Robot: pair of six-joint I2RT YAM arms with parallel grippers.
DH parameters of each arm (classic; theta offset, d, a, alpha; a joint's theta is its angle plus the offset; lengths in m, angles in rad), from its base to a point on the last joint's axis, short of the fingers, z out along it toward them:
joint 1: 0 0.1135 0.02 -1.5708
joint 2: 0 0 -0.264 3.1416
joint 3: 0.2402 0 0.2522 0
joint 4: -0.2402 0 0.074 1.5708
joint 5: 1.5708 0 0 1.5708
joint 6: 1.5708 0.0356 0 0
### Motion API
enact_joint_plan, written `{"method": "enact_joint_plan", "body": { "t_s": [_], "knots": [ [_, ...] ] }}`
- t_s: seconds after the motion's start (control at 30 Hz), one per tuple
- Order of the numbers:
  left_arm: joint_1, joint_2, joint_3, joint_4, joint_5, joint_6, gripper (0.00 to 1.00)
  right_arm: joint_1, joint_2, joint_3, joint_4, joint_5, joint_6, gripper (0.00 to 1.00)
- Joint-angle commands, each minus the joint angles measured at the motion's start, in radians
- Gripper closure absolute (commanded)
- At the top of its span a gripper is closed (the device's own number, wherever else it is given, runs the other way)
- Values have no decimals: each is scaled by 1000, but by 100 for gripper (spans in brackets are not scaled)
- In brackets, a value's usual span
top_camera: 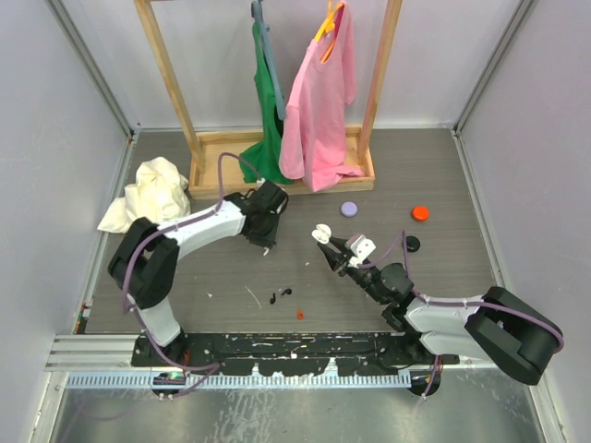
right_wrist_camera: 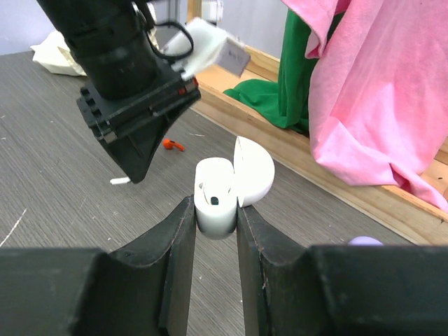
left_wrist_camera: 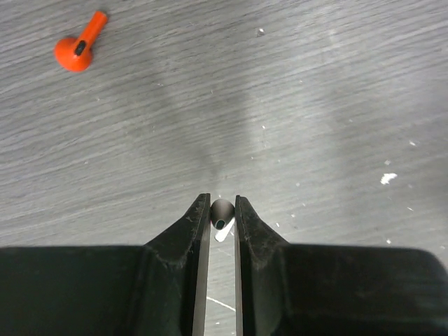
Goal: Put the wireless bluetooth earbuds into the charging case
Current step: Pick up the earbud from the center of the board.
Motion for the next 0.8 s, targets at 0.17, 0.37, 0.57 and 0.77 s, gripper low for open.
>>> {"method": "enact_joint_plan", "body": {
  "t_s": [0.17, 0.37, 0.57, 0.77],
  "knots": [
    [5, -309, -136, 227, 0, -36, 91, 5, -39, 25, 68, -60, -8, 99],
    [3, -485, -264, 426, 65, -36, 91, 5, -47, 12, 100, -92, 0, 99],
    [-1, -649, -398, 666, 144, -45, 92, 5, -45, 10, 120, -116, 16, 99],
    [-16, -722, -490, 891, 204, -57, 91, 4, -44, 10, 137, -130, 31, 99]
  ]
}}
